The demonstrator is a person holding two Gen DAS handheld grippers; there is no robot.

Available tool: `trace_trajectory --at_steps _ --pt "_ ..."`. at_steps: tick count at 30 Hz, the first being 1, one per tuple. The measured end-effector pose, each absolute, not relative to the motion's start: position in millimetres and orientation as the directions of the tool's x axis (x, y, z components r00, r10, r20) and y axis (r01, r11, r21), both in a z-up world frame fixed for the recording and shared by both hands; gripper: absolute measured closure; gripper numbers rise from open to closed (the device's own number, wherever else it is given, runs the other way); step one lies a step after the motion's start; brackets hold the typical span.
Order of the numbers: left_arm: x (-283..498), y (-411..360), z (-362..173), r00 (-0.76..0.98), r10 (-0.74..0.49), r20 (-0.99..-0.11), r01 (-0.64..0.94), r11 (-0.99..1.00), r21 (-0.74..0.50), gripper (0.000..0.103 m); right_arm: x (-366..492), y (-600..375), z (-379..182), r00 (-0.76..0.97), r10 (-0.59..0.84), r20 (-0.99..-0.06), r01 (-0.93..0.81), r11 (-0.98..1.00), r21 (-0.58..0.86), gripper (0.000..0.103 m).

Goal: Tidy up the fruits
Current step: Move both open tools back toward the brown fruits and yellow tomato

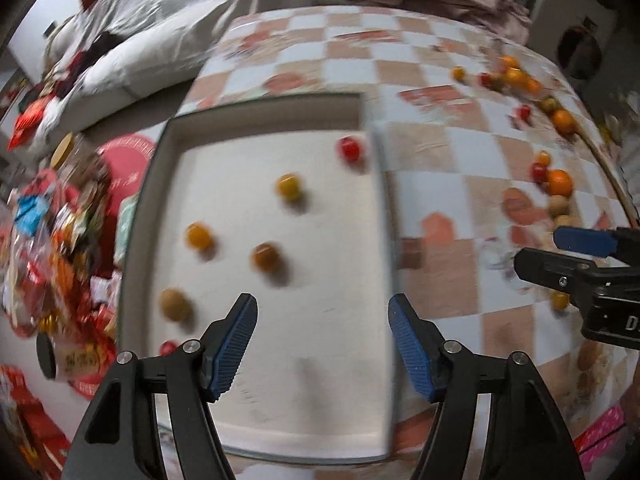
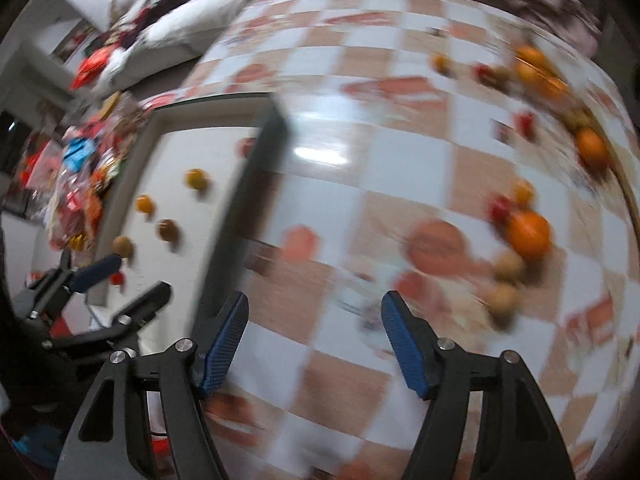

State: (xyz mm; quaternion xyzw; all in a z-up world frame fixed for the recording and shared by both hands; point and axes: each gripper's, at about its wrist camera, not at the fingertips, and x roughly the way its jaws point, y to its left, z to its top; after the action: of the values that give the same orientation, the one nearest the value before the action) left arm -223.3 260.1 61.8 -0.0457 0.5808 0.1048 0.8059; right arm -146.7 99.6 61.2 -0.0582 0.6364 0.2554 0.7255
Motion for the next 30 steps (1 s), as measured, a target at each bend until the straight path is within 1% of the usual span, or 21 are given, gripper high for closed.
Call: trace_trajectory --at_steps 4,7,14,17,19,21,23,24,27,30 --pt "-212 228 67 0.319 0.067 -0.945 -0.158 0.987 0.017 0.034 -136 50 59 0.105 0.247 -0.963 -0.346 0.917 0.198 0.030" --pt "-209 200 61 0.301 0.017 -0.953 -0.108 0.994 -0.016 0.034 -127 26 51 0.096 0.229 -0.969 -0.293 0.937 0.192 0.030" --pt "-211 152 44 0.260 -0.095 -0.961 -0.071 0.991 -0.117 0.034 -113 10 32 0.071 0.230 -0.971 -0.268 0.942 0.204 0.031" --pt "-210 137 38 0.253 -0.116 -0.960 -0.068 0.988 -0.137 0.034 -108 13 24 0.064 0.234 -0.970 -0.290 0.934 0.206 0.039" --pt "-209 130 35 0.246 -0.125 -0.961 -0.073 0.986 -0.147 0.034 -105 17 20 0.056 0.238 -0.970 -0.311 0.927 0.210 0.049" --pt "-208 125 32 0.245 -0.125 -0.961 -0.074 0.986 -0.147 0.034 -103 20 16 0.050 0.235 -0.971 -0.327 0.922 0.206 0.054" --pt "-206 121 31 0.248 -0.124 -0.961 -0.074 0.986 -0.146 0.034 -102 22 16 0.059 0.231 -0.971 -0.345 0.918 0.197 0.056" --pt "-205 120 30 0.249 -0.124 -0.961 -0.073 0.986 -0.147 0.034 -101 22 16 0.061 0.229 -0.972 -0.353 0.916 0.193 0.058" --pt "-199 114 29 0.252 -0.127 -0.959 -0.066 0.987 -0.148 0.034 -98 21 16 0.064 0.223 -0.973 -0.367 0.912 0.185 0.072" --pt "-193 104 28 0.258 -0.136 -0.957 -0.042 0.988 -0.152 0.034 -96 12 16 0.055 0.240 -0.969 -0.361 0.910 0.205 0.072"
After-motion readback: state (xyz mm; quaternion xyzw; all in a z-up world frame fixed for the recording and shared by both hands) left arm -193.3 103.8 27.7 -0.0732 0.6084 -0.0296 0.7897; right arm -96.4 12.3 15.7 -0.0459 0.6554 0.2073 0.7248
